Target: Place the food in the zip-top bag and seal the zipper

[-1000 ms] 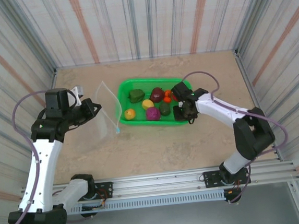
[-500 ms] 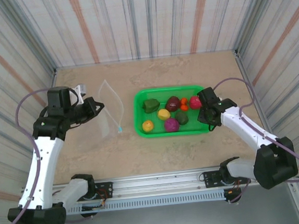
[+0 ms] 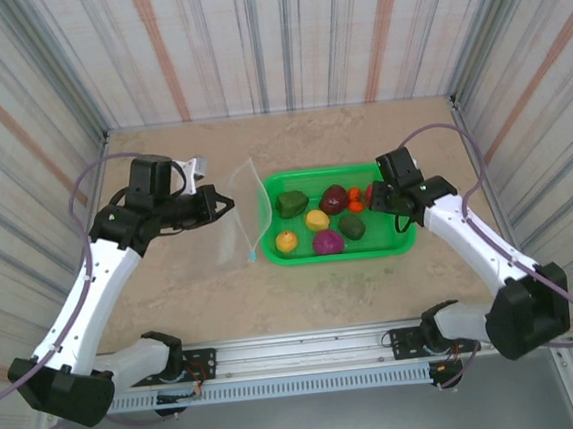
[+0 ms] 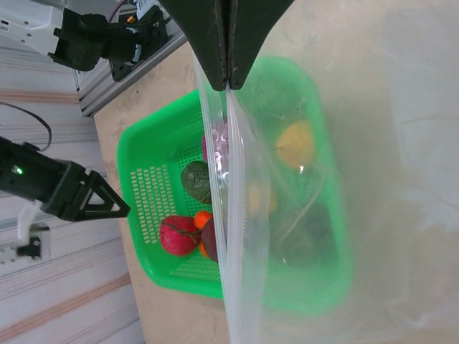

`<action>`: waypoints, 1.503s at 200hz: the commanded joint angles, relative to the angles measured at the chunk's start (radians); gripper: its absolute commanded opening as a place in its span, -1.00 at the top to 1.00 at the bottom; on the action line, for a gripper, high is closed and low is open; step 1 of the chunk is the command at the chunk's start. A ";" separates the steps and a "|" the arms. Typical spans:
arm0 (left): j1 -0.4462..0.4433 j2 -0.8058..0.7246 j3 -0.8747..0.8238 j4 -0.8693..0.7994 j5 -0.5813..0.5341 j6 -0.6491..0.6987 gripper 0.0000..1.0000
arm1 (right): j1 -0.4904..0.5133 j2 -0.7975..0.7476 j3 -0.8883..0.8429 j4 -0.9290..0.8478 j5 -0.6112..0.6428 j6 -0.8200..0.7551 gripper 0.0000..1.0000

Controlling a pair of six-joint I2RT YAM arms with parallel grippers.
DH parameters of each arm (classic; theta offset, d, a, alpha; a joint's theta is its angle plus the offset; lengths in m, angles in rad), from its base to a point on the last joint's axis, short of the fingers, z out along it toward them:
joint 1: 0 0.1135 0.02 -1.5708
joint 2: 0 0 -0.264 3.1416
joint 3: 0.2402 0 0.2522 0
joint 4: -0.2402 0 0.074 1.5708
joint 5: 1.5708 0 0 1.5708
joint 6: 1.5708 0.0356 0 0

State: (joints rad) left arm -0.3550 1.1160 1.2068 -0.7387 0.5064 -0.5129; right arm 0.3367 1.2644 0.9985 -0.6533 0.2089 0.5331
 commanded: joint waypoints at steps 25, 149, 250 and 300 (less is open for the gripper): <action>-0.003 -0.005 0.001 0.028 0.025 0.005 1.00 | -0.055 0.202 0.147 -0.005 -0.049 -0.061 -0.19; 0.019 -0.030 -0.062 0.039 0.046 0.019 1.00 | -0.057 0.504 0.232 -0.010 0.020 -0.084 -0.44; 0.019 -0.048 -0.073 0.025 0.046 0.010 1.00 | -0.068 0.576 0.257 0.032 0.019 -0.100 -0.23; 0.019 -0.052 -0.071 0.020 0.046 0.005 1.00 | -0.068 0.490 0.236 0.023 0.058 -0.096 0.17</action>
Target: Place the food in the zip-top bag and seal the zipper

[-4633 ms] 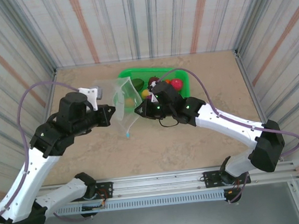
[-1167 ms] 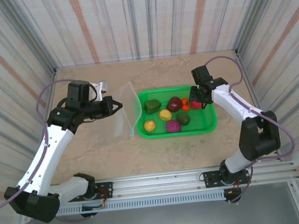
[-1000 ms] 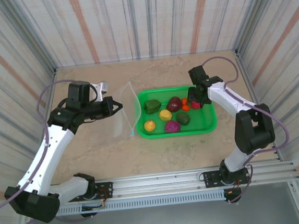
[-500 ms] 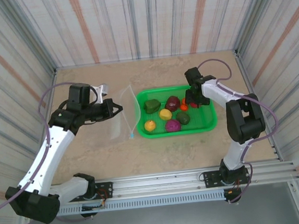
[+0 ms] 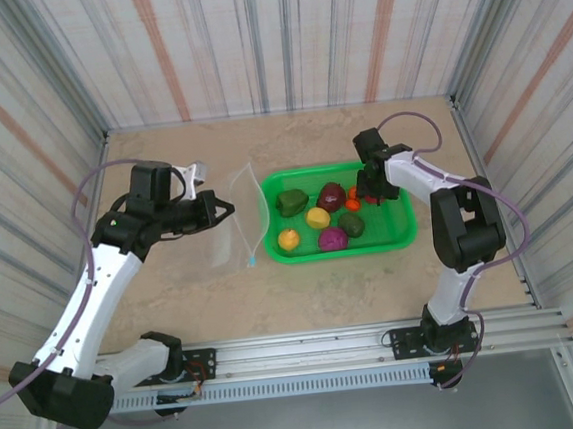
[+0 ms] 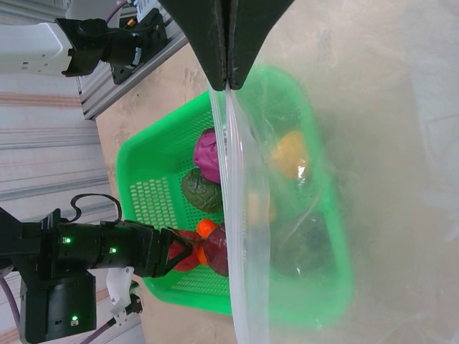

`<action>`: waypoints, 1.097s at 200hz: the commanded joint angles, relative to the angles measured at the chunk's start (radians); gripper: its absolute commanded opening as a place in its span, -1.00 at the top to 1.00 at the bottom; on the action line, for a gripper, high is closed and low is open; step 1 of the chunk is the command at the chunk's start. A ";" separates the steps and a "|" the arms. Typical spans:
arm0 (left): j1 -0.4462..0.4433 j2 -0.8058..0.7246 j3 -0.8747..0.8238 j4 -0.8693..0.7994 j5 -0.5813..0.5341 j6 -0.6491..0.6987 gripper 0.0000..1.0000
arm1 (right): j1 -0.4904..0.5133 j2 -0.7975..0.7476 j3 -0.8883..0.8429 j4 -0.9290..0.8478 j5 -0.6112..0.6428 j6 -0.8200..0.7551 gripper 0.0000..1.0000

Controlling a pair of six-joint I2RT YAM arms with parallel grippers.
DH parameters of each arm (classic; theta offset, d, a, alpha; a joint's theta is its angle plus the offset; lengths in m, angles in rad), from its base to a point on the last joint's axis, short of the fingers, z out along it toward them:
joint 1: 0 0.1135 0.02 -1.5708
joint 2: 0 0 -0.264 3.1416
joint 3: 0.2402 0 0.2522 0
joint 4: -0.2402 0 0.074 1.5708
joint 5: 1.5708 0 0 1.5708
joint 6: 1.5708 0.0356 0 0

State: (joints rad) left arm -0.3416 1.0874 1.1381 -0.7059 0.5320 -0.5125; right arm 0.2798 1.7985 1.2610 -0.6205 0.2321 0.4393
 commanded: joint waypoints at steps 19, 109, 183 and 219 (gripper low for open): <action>0.006 -0.022 0.008 -0.021 0.019 0.007 1.00 | -0.007 -0.100 -0.030 -0.023 0.046 0.001 0.15; -0.017 -0.009 0.103 -0.070 0.053 0.081 1.00 | 0.091 -0.464 0.003 -0.088 -0.092 -0.007 0.14; -0.031 -0.001 0.120 -0.058 0.061 0.074 1.00 | 0.408 -0.612 0.098 0.049 -0.460 -0.020 0.17; -0.053 -0.001 0.124 -0.052 0.057 0.068 1.00 | 0.510 -0.544 0.152 0.096 -0.505 0.000 0.17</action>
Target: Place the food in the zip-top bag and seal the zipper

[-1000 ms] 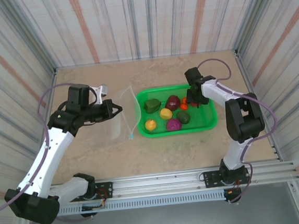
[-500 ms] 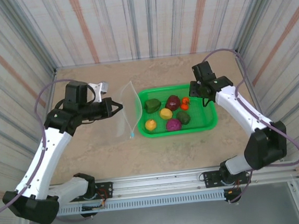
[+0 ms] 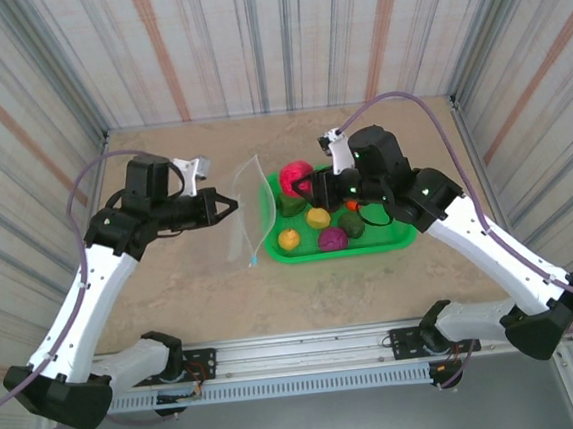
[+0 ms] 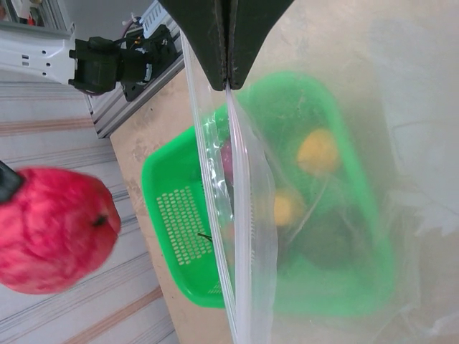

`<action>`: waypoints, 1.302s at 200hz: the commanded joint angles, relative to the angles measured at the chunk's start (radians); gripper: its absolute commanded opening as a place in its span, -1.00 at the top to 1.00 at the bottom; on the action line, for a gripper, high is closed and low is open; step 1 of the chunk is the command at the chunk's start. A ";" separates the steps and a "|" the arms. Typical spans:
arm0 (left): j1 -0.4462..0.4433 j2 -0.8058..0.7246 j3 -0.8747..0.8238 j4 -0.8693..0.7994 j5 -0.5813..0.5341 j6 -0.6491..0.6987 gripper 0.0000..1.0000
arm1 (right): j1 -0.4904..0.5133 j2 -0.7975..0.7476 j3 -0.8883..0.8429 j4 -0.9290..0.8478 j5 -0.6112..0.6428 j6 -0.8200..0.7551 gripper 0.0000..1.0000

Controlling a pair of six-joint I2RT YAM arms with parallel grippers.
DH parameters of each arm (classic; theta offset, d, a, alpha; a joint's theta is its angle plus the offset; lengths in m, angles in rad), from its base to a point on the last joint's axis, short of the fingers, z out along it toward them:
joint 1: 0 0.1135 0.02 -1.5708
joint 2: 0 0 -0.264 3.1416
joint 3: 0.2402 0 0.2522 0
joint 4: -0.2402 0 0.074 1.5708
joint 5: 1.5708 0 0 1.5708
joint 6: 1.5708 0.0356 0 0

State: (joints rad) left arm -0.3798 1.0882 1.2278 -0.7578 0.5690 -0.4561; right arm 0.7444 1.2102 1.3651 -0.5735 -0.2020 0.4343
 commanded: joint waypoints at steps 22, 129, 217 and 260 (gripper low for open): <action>-0.025 -0.005 0.038 -0.001 0.016 0.007 1.00 | 0.091 0.115 0.097 0.017 -0.031 -0.002 0.17; -0.030 -0.029 0.053 0.035 0.028 -0.001 1.00 | 0.174 0.414 0.229 -0.140 0.112 0.051 0.27; -0.047 -0.045 -0.007 0.106 0.033 -0.013 1.00 | 0.148 0.558 0.273 0.041 -0.087 0.290 0.12; -0.047 -0.042 -0.008 0.084 0.015 0.006 1.00 | 0.144 0.522 0.229 0.074 -0.081 0.283 -0.53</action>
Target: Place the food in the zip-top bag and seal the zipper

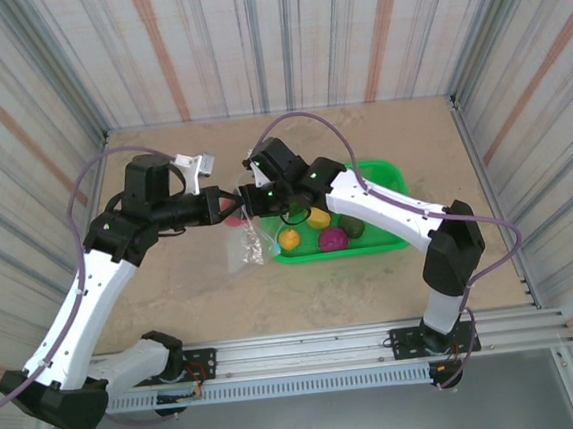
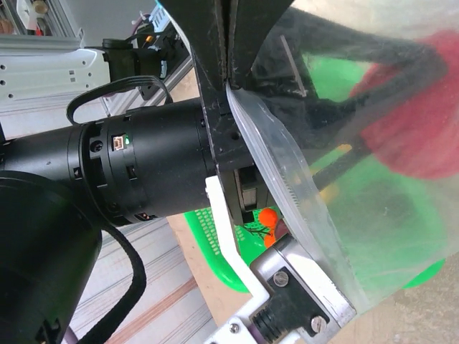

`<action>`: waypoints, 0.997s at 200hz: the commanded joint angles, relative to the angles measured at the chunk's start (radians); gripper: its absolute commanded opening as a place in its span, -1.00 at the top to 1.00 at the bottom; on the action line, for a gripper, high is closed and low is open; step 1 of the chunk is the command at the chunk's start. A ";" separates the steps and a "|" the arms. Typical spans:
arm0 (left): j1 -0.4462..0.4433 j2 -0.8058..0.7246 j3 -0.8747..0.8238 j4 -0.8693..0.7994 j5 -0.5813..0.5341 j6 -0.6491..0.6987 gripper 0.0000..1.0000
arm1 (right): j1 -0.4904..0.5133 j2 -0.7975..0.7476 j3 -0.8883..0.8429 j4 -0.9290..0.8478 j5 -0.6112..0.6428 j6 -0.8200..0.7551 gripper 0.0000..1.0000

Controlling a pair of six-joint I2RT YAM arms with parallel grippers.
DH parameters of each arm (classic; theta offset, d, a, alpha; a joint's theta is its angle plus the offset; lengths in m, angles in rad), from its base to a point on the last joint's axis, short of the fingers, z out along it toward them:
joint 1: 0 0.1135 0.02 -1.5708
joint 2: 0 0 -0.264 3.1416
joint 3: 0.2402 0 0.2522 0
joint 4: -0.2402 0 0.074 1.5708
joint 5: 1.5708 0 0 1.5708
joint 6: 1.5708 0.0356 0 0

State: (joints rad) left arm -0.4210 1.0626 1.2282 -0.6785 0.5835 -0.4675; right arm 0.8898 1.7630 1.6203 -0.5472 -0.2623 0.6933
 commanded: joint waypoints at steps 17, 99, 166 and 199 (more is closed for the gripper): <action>-0.005 -0.018 -0.007 0.001 -0.008 0.023 1.00 | -0.011 -0.060 -0.057 0.062 -0.024 0.022 -0.59; -0.004 -0.018 0.002 -0.041 -0.061 0.059 1.00 | -0.065 -0.212 -0.139 0.071 -0.020 -0.015 0.56; -0.005 -0.008 0.013 -0.069 -0.098 0.081 1.00 | -0.140 -0.333 -0.133 -0.048 0.066 -0.092 0.89; -0.005 -0.009 0.016 -0.080 -0.125 0.094 1.00 | -0.241 -0.385 -0.209 -0.111 0.095 -0.125 0.92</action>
State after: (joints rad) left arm -0.4210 1.0618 1.2282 -0.7319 0.4938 -0.4110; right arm 0.7109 1.4246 1.4651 -0.5655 -0.2081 0.6193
